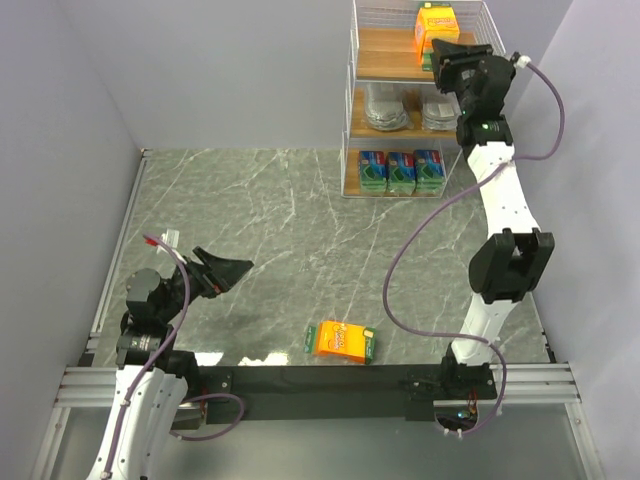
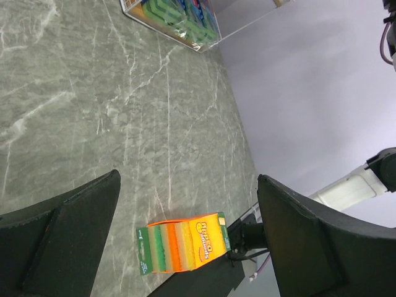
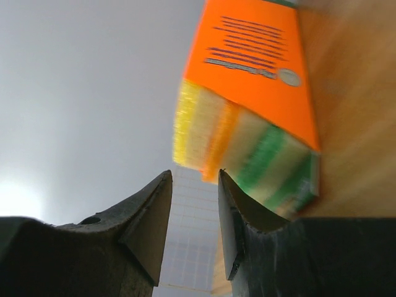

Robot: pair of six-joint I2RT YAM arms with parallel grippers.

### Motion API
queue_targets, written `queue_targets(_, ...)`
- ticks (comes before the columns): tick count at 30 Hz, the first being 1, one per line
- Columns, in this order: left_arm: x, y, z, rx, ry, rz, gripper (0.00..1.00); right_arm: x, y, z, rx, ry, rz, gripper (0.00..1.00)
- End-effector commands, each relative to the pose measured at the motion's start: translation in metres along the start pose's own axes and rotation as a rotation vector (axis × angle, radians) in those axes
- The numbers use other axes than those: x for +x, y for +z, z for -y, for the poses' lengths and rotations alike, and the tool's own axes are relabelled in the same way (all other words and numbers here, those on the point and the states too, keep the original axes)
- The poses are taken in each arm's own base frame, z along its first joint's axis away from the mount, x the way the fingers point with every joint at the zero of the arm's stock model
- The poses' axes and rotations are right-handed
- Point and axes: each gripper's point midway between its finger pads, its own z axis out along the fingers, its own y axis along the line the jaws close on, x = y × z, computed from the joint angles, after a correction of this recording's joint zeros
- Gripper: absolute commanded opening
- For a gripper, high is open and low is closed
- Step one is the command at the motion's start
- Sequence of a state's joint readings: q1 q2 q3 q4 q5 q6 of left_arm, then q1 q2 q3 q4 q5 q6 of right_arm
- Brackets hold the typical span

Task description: Place and organize the cleaning sponges onto the shelf

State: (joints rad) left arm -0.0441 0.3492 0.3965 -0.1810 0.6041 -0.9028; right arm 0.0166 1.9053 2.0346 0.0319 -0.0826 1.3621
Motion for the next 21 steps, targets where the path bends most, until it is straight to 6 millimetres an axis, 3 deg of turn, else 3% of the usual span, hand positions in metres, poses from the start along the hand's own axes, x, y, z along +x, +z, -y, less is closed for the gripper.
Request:
queue_targets(1, -0.007, -0.003, 0.011, 0.027, 0.043, 0.026, 0.99, -0.015, -0.024, -0.037, -0.089, -0.036, 0.065, 0.44)
queue_targets(2, -0.006, -0.003, 0.01, 0.027, 0.042, 0.025, 0.99, -0.02, -0.035, -0.053, -0.125, -0.041, 0.078, 0.44)
queue_targets(4, -0.006, -0.003, 0.011, 0.032, 0.042, 0.026, 0.99, -0.02, -0.044, -0.054, -0.137, -0.042, 0.077, 0.44)
queue_targets(5, -0.006, -0.002, 0.009, 0.029, 0.034, 0.023, 0.99, -0.037, -0.059, -0.074, -0.188, -0.046, 0.112, 0.44)
queue_targets(6, -0.006, -0.002, 0.01, 0.032, 0.035, 0.024, 1.0, -0.041, -0.068, -0.081, -0.214, -0.044, 0.111, 0.44)
queue_targets(7, -0.006, -0.002, 0.011, 0.036, 0.035, 0.025, 0.99, -0.042, -0.072, -0.075, -0.213, -0.044, 0.107, 0.44)
queue_targets(8, -0.006, -0.002, 0.011, 0.037, 0.033, 0.026, 0.99, -0.045, -0.092, -0.099, -0.272, -0.049, 0.118, 0.45)
queue_targets(10, -0.007, -0.002, 0.012, 0.042, 0.035, 0.03, 0.99, -0.045, -0.109, -0.108, -0.301, -0.071, 0.121, 0.45)
queue_targets(13, -0.008, -0.001, 0.011, 0.039, 0.035, 0.03, 0.99, -0.035, -0.153, -0.122, -0.323, -0.147, 0.09, 0.45)
queue_targets(15, -0.008, 0.0, 0.011, 0.042, 0.036, 0.032, 0.99, -0.026, -0.163, -0.095, -0.199, -0.239, 0.051, 0.45)
queue_targets(16, -0.008, 0.0, 0.011, 0.045, 0.035, 0.032, 0.99, -0.021, -0.179, -0.089, -0.169, -0.276, 0.027, 0.46)
queue_targets(21, -0.006, 0.002, 0.011, 0.069, 0.027, 0.029, 0.99, 0.016, -0.229, 0.012, 0.074, -0.439, -0.163, 0.46)
